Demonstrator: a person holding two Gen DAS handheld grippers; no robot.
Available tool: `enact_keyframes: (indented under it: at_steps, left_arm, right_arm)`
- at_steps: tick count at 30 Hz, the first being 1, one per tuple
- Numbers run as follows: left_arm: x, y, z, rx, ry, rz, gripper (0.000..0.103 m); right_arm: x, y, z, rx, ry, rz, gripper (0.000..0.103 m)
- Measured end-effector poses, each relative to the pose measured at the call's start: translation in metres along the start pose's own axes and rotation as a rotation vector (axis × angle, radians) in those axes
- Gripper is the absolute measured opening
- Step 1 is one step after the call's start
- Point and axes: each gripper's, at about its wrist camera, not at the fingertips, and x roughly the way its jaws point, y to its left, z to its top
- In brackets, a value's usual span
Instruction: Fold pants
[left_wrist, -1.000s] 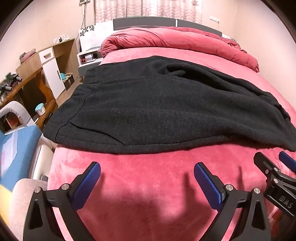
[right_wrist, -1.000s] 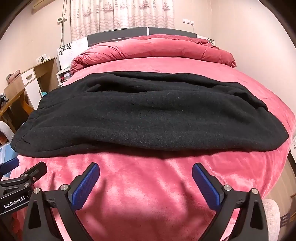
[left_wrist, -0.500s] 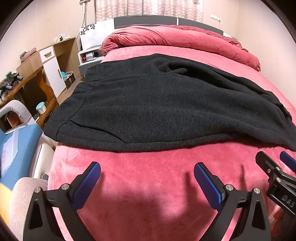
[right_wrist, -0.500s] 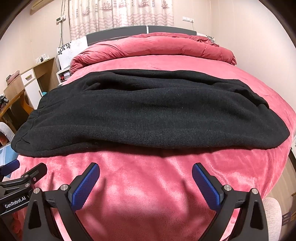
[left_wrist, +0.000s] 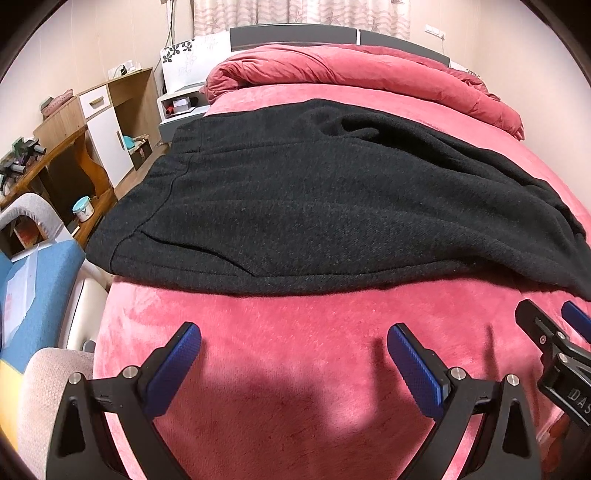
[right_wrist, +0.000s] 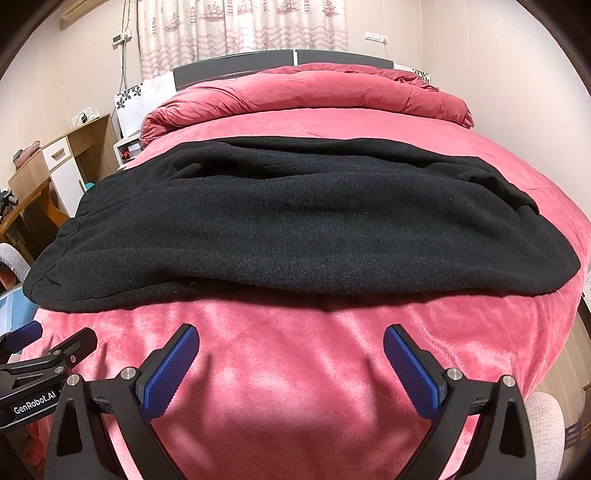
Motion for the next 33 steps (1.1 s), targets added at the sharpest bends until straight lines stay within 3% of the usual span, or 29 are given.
enact_keyframes:
  at_steps: [25,29,33]
  left_arm:
    - [0.007,-0.001,-0.001,0.014,0.044,0.004,0.101]
    - [0.005,-0.003,0.003,0.03,0.05,-0.044,0.101]
    - [0.002,-0.003,0.013,0.026,0.057,-0.153,0.101]
  right_arm:
    - [0.004,0.0,-0.001,0.005,0.009,0.004,0.102]
    - [0.004,-0.002,0.001,0.019,0.01,0.009,0.102]
    - [0.002,-0.008,0.006,0.04,0.002,0.022,0.102]
